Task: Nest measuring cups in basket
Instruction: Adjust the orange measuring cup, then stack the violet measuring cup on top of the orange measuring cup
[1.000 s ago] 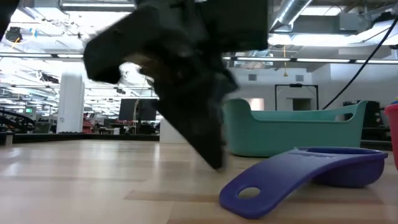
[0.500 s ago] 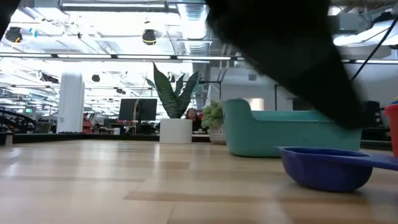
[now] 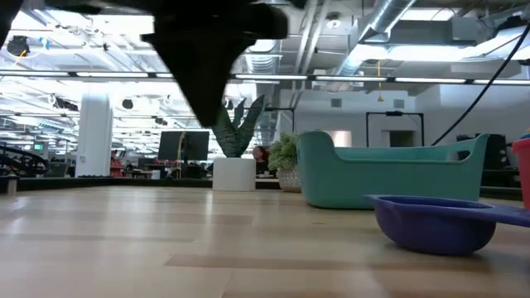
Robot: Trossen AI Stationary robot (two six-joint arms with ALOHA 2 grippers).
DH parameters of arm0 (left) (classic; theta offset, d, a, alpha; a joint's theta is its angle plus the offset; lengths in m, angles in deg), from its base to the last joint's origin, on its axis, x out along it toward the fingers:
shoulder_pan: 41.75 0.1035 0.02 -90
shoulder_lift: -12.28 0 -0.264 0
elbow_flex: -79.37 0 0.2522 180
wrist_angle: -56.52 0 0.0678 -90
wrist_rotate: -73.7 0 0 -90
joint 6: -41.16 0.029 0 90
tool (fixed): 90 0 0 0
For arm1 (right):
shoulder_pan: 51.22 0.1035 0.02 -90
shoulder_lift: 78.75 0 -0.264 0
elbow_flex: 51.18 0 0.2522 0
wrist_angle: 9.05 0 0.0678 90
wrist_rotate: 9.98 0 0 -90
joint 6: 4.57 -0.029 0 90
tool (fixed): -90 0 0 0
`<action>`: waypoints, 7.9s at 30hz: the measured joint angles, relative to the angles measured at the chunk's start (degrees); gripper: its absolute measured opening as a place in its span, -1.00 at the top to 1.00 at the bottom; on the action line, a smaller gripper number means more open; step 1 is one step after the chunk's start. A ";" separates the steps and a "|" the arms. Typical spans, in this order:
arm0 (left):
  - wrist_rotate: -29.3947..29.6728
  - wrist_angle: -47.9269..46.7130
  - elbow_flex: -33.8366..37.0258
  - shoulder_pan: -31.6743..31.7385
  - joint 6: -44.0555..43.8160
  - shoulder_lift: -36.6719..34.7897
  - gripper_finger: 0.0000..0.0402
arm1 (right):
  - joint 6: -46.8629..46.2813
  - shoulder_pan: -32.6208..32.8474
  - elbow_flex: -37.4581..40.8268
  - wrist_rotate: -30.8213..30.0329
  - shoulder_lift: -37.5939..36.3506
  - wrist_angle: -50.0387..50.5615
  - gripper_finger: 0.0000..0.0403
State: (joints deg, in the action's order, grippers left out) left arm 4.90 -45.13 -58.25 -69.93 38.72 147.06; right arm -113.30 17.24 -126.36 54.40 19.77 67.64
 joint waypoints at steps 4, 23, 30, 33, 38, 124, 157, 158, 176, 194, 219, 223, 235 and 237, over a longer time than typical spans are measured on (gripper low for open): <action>0.56 -1.45 7.50 0.00 -1.93 -3.19 0.99 | 6.92 -3.65 -0.01 -1.38 0.00 -1.00 0.94; 0.71 49.31 47.41 -2.69 -10.29 -27.96 1.00 | 29.73 -11.12 -4.87 9.33 0.06 -15.29 0.94; 0.78 50.11 47.39 -2.71 -9.14 -27.89 1.00 | 33.65 -11.14 -4.83 9.33 0.07 -21.75 0.94; 0.95 50.05 47.39 -2.71 -8.83 -27.88 1.00 | 35.74 -10.71 -4.83 9.31 0.07 -26.32 0.94; 2.81 49.96 47.37 -2.71 -8.76 -27.87 1.00 | 36.73 -9.38 -4.83 9.31 0.07 -29.48 0.94; 13.13 50.44 64.92 -12.43 -23.57 -35.35 1.00 | 71.53 -25.92 -59.45 3.67 33.73 6.27 0.94; 14.05 50.49 64.92 -12.44 -23.90 -35.35 1.00 | 69.76 -32.32 -54.24 16.68 34.08 3.69 -0.24; 14.11 50.51 64.92 -12.44 -23.71 -35.35 1.00 | 69.72 -32.47 -54.00 17.02 34.12 3.65 -0.24; 14.20 50.62 64.92 -12.44 -23.51 -35.35 1.00 | 69.13 -33.39 -50.69 18.86 33.94 0.21 -0.24; 14.20 52.17 64.92 -12.44 -22.84 -35.35 1.00 | 68.69 -34.62 -46.07 21.22 33.88 -4.46 -0.21; 14.20 52.96 64.92 -12.44 -21.15 -35.35 1.00 | 73.60 -36.37 -46.62 21.46 33.82 -11.50 0.96; 14.16 53.08 64.92 -12.44 -22.24 -35.35 1.00 | 74.29 -36.13 -50.08 17.59 33.97 -6.85 0.98; 14.13 53.11 64.92 -12.44 -25.39 -35.35 1.00 | 59.86 -30.11 -69.96 -0.41 33.97 22.20 0.98; 13.95 53.11 64.92 -12.44 -26.03 -35.35 1.00 | 53.24 -28.34 -73.32 -0.68 33.97 26.71 0.98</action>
State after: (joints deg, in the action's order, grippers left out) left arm 18.85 7.98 6.67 -82.37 12.69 111.72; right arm -60.05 -11.10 -199.68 53.71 53.74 94.35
